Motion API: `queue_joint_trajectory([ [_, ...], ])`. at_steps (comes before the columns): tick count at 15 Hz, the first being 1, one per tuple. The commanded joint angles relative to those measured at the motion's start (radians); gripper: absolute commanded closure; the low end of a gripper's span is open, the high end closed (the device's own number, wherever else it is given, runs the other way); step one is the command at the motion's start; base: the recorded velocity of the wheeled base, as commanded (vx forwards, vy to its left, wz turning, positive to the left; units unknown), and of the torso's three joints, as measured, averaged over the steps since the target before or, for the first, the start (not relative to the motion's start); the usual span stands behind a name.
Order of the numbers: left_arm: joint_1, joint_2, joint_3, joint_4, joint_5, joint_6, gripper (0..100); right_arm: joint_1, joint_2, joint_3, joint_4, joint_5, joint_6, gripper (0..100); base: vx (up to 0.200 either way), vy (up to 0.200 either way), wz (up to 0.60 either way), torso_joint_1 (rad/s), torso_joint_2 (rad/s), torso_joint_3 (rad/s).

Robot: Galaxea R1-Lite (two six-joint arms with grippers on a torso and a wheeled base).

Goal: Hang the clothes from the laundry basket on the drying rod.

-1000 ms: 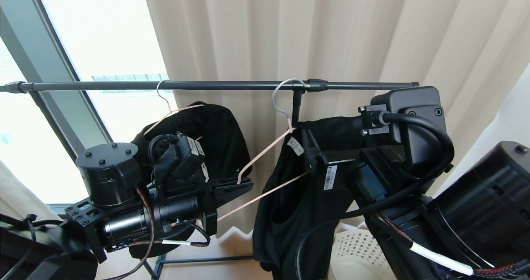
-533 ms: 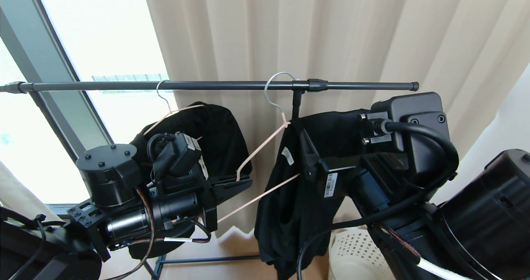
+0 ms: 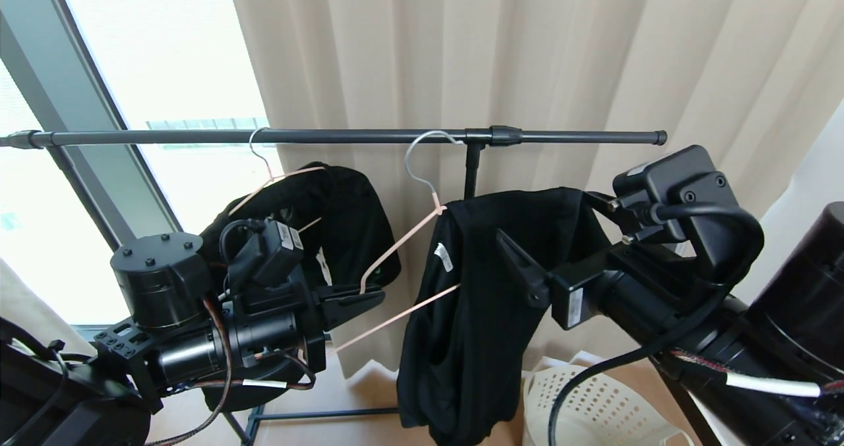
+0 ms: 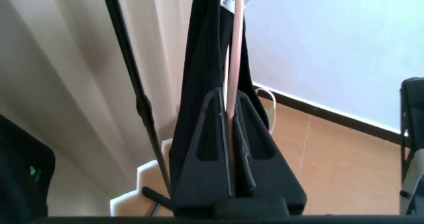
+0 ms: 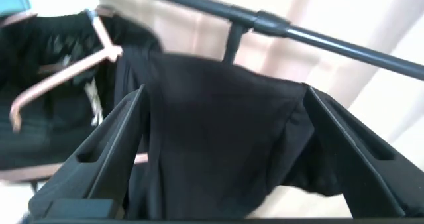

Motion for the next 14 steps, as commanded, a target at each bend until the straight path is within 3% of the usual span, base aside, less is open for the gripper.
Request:
queue_joint_trajectory([
  [1, 0.024, 0.013, 0.016, 0.000, -0.005, 0.030, 100, -0.121, -0.124, 0.009, 0.121, 0.136, 0.005, 0, 0.000, 0.000, 0.00, 0.000, 0.00, 0.000],
  [2, 0.027, 0.013, 0.020, 0.001, -0.009, 0.039, 100, -0.138, -0.141, 0.006, 0.158, 0.165, 0.005, 0, 0.000, 0.000, 0.00, 0.000, 0.00, 0.000],
  [3, 0.037, 0.008, 0.035, 0.001, -0.055, 0.070, 100, -0.198, -0.221, -0.043, 0.374, 0.292, 0.004, 0, 0.000, 0.000, 0.00, 0.000, 0.00, 0.000],
  [7, 0.037, 0.011, 0.064, 0.001, -0.081, 0.126, 100, -0.270, -0.302, -0.301, 0.955, 0.607, 0.002, 0, 0.000, 0.000, 0.00, 0.000, 0.00, 0.000],
  [9, 0.036, 0.013, 0.075, 0.001, -0.132, 0.131, 100, -0.324, -0.258, -0.410, 1.101, 0.743, -0.030, 0, 0.000, 0.000, 0.00, 0.000, 0.00, 0.000],
  [10, 0.037, 0.010, 0.084, 0.000, -0.160, 0.133, 100, -0.352, -0.232, -0.441, 1.144, 0.808, -0.081, 0, 0.000, 0.000, 0.00, 0.000, 0.00, 0.000],
  [11, 0.036, 0.008, 0.090, 0.000, -0.167, 0.137, 100, -0.384, -0.206, -0.462, 1.198, 0.920, -0.128, 0, 0.000, 0.000, 0.00, 0.000, 0.00, 0.000],
  [12, 0.036, 0.008, 0.093, 0.000, -0.169, 0.143, 100, -0.390, -0.198, -0.465, 1.218, 0.967, -0.141, 0, 0.000, 0.000, 0.00, 0.000, 0.00, 0.000],
  [13, 0.037, 0.001, 0.115, 0.000, -0.196, 0.183, 100, -0.413, -0.149, -0.470, 1.256, 1.075, -0.210, 0, 0.000, 0.000, 0.00, 0.000, 0.00, 0.000],
  [14, 0.037, -0.006, 0.130, 0.000, -0.213, 0.217, 100, -0.436, -0.112, -0.465, 1.265, 1.107, -0.300, 0, 0.000, 0.000, 0.00, 0.000, 0.00, 0.000],
])
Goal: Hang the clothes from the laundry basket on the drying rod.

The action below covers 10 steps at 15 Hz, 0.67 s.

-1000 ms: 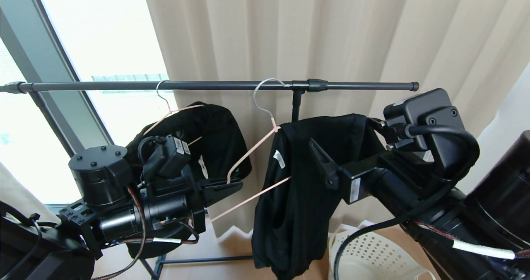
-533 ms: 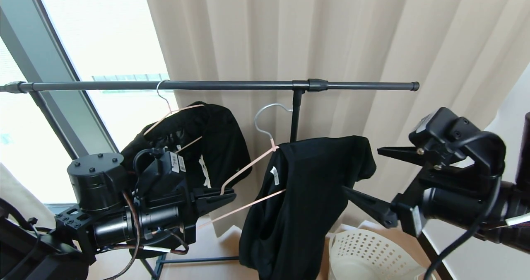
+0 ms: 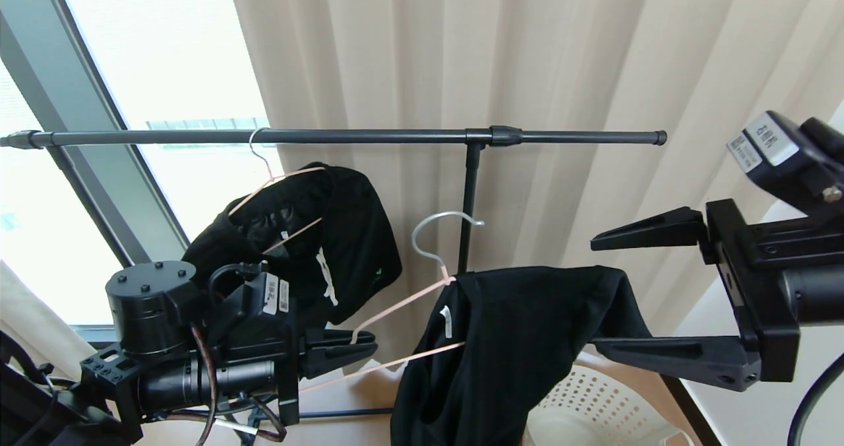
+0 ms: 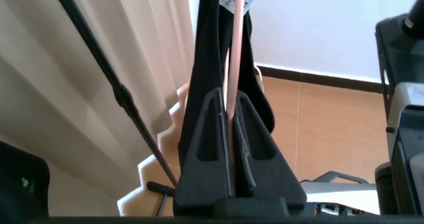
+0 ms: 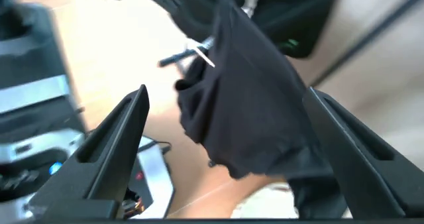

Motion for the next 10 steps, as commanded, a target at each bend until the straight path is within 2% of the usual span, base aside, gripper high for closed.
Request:
queue_joint_trajectory([
  [1, 0.001, -0.014, 0.023, 0.000, -0.005, 0.022, 100, -0.043, 0.100, -0.005, 0.037, 0.101, -0.117, 0, 0.000, 0.000, 0.00, 0.000, 0.00, 0.000],
  [2, 0.001, -0.025, 0.033, 0.000, -0.007, 0.022, 100, -0.048, 0.112, -0.001, 0.052, 0.140, -0.161, 0, 0.000, 0.000, 0.00, 0.000, 0.00, 0.000],
  [3, 0.001, -0.032, 0.040, 0.000, -0.009, 0.025, 100, -0.051, 0.143, 0.000, 0.070, 0.163, -0.266, 0, 0.000, 0.000, 0.00, 0.000, 0.00, 0.000],
  [4, 0.001, -0.040, 0.045, 0.000, -0.010, 0.025, 100, -0.051, 0.165, -0.001, 0.072, 0.163, -0.307, 0, 0.000, 0.000, 0.00, 0.000, 0.00, 0.000],
  [10, -0.004, -0.051, 0.065, 0.000, -0.012, 0.029, 100, -0.075, 0.223, -0.021, 0.026, 0.159, -0.308, 0, 0.000, 0.000, 0.00, 0.000, 0.00, 0.000],
])
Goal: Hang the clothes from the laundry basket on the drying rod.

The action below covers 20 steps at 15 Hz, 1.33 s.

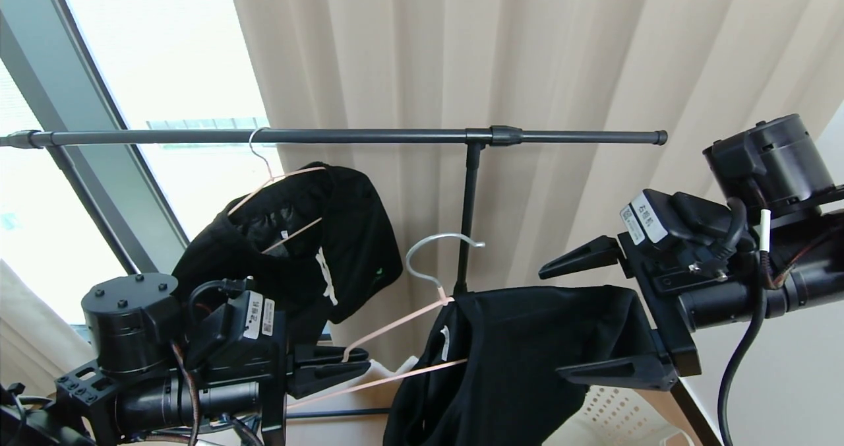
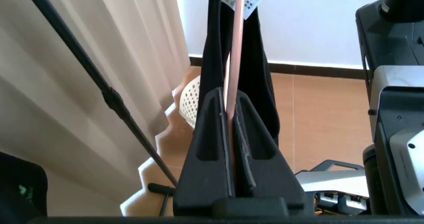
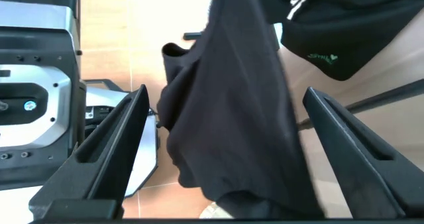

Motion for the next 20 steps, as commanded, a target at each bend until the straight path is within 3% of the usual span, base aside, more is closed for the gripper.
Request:
queue_joint_trajectory([
  [1, -0.005, -0.001, 0.004, 0.000, 0.001, 0.006, 100, -0.017, 0.014, -0.007, -0.002, 0.002, 0.000, 0, 0.000, 0.000, 0.00, 0.000, 0.00, 0.000],
  [6, -0.045, -0.001, 0.011, 0.000, 0.001, 0.007, 100, -0.004, 0.051, -0.011, -0.005, 0.001, 0.001, 0, 0.000, 0.000, 0.00, 0.000, 0.00, 0.000],
  [16, -0.046, -0.002, 0.006, -0.002, 0.002, 0.001, 100, 0.062, 0.106, -0.051, -0.019, -0.015, 0.013, 0, 0.000, 0.000, 0.00, 0.000, 0.00, 0.000],
  [17, -0.046, -0.002, 0.006, -0.002, 0.002, -0.001, 100, 0.060, 0.106, -0.050, -0.019, -0.015, 0.013, 100, 0.000, 0.000, 0.00, 0.000, 0.00, 0.000],
  [20, -0.046, 0.002, 0.004, -0.002, 0.002, -0.005, 100, 0.060, 0.109, -0.044, -0.019, -0.013, 0.015, 100, 0.000, 0.000, 0.00, 0.000, 0.00, 0.000],
])
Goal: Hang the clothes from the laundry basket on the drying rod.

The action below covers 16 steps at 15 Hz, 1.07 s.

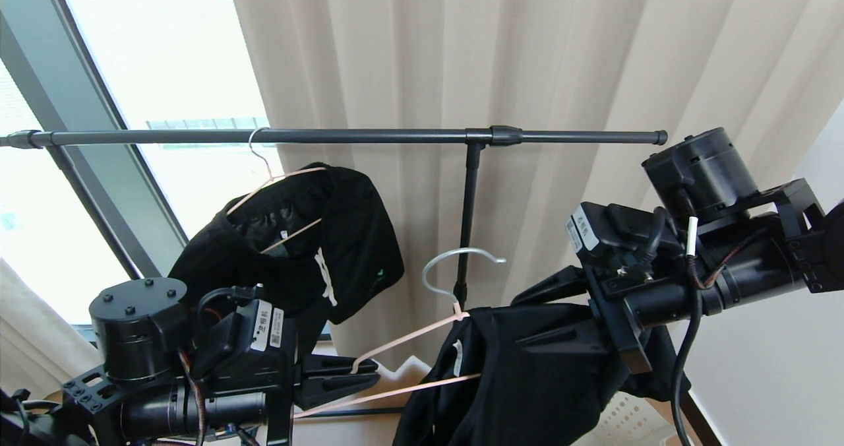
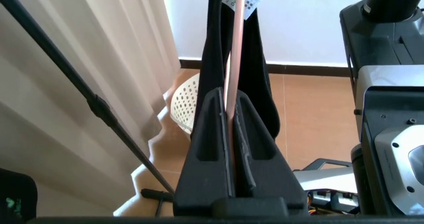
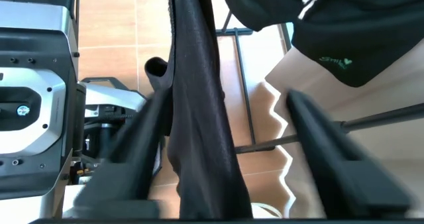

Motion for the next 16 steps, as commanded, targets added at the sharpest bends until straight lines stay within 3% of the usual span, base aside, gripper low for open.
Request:
queue_joint_trajectory([
  [1, 0.000, 0.003, -0.002, -0.001, 0.000, 0.001, 100, 0.001, 0.005, 0.002, 0.000, 0.001, 0.000, 100, 0.000, 0.000, 0.00, 0.000, 0.00, 0.000],
  [5, 0.001, 0.008, -0.005, -0.007, 0.000, 0.001, 100, 0.001, -0.007, 0.011, 0.002, 0.001, 0.000, 100, 0.000, 0.000, 0.00, 0.000, 0.00, 0.000],
  [11, 0.003, 0.064, 0.018, -0.116, -0.002, 0.001, 100, 0.001, -0.009, 0.010, 0.000, 0.001, 0.000, 100, 0.000, 0.000, 0.00, 0.000, 0.00, 0.000],
  [12, 0.001, 0.064, 0.020, -0.119, -0.002, 0.002, 0, 0.001, -0.009, 0.010, 0.000, 0.001, 0.000, 100, 0.000, 0.000, 0.00, 0.000, 0.00, 0.000],
  [16, 0.003, 0.063, 0.020, -0.127, -0.002, -0.001, 0, -0.016, -0.026, 0.014, -0.001, -0.041, 0.000, 100, 0.000, 0.000, 0.00, 0.000, 0.00, 0.000],
])
